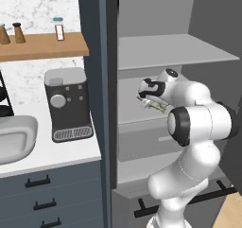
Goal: Place one cucumber and one fish in each tupperware on the nearby counter, to pack two identical lunches.
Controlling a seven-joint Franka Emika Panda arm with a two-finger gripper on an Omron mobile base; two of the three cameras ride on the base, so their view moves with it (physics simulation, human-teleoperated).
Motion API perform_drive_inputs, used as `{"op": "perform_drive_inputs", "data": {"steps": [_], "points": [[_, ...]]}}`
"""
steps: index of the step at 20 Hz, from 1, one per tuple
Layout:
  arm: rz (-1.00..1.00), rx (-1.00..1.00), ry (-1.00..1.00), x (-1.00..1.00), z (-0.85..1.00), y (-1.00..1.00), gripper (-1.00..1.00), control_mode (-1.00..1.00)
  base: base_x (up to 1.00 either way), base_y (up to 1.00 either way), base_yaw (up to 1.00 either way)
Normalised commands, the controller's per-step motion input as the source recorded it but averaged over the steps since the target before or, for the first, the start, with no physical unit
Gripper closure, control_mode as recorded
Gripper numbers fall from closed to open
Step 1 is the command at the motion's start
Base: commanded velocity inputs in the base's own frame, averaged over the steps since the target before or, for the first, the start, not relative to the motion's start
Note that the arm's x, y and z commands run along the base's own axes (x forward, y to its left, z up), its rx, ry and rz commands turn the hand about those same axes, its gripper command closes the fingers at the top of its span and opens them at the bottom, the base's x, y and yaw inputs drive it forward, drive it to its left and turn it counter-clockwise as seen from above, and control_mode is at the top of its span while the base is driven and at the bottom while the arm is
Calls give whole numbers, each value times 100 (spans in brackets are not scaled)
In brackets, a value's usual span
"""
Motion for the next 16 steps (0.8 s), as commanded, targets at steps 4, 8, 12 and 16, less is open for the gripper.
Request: {"op": "perform_drive_inputs", "data": {"steps": [4, 8, 12, 16], "points": [[-11, 2, 3, -28, 16, 6, 100, -100, 0, 0, 0], [-19, 0, 6, -16, 34, 13, 100, -100, 0, 0, 0], [-25, 0, 9, -24, 25, 5, 100, -100, 0, 0, 0], [-29, 0, 3, -53, 5, 0, 100, -100, 0, 0, 0]]}}
